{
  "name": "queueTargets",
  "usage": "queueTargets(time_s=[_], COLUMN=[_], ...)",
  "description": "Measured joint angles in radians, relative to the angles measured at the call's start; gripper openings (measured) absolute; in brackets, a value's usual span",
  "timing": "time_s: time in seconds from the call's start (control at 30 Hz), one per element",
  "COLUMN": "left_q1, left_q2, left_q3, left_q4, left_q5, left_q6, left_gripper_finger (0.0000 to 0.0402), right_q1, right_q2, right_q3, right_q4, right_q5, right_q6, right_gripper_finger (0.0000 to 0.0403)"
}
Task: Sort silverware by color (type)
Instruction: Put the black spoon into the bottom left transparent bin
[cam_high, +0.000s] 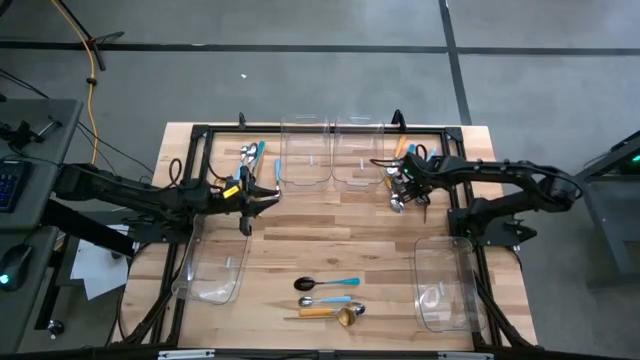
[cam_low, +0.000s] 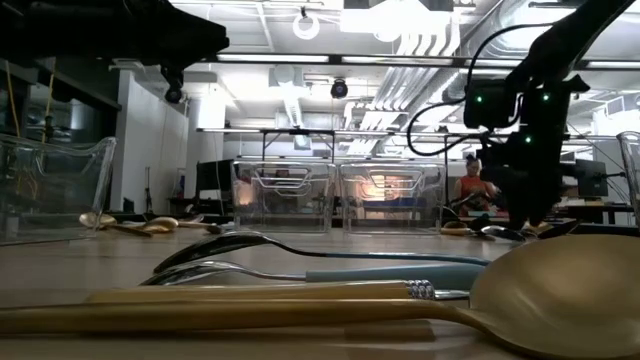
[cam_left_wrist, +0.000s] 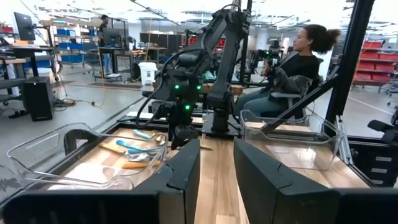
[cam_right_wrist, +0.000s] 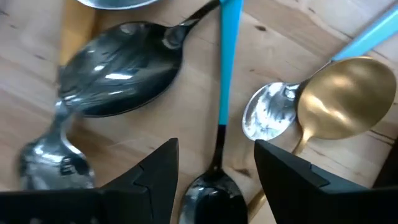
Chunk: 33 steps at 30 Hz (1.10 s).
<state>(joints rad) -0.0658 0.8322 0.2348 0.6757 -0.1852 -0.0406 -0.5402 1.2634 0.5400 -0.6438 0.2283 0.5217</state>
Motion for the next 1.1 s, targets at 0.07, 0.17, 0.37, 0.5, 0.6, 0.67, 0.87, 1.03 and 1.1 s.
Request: queueTargets(time_s=[0.07,0.17,0.37,0.5,0.6,0.67,0.87,1.03,1.1], left_q1=[0.0,0.0,0.0,0.0,0.0,0.0,0.0,0.0,0.0], left_q2=[0.0,0.0,0.0,0.0,0.0,0.0,0.0,0.0,0.0], left_q3=[0.0,0.0,0.0,0.0,0.0,0.0,0.0,0.0,0.0], left_q4=[0.0,0.0,-0.015,-0.028,-0.028,-0.027,-0.028,-0.028,-0.028], left_q5=[0.0,0.0,0.0,0.0,0.0,0.0,0.0,0.0,0.0], left_q6=[0.0,0.0,-0.01,-0.011,-0.01,-0.011,-0.01,-0.01,-0.01], left_gripper_finger=[0.009,0.009,0.009,0.009,0.009,0.009,0.009,0.009,0.009], right_q1=[-0.014,-0.033,-0.061,-0.064,-0.064,-0.064,-0.064,-0.064,-0.064], right_q2=[0.009,0.022,0.071,0.08,0.062,0.048,0.001,-0.001,0.0], right_q3=[0.0,0.0,0.005,0.006,0.003,0.001,0.0,0.0,0.0], right_q4=[0.008,0.029,0.052,0.053,0.053,0.049,0.001,-0.01,-0.007], right_q5=[0.0,-0.023,-0.096,-0.099,-0.1,-0.101,-0.106,-0.133,-0.133], right_q6=[-0.008,-0.03,-0.047,-0.051,-0.051,-0.051,-0.042,-0.024,-0.009], right_gripper_finger=[0.0195,0.0195,0.0195,0.0193,0.0185,0.0179,0.0167,0.0167,0.0167])
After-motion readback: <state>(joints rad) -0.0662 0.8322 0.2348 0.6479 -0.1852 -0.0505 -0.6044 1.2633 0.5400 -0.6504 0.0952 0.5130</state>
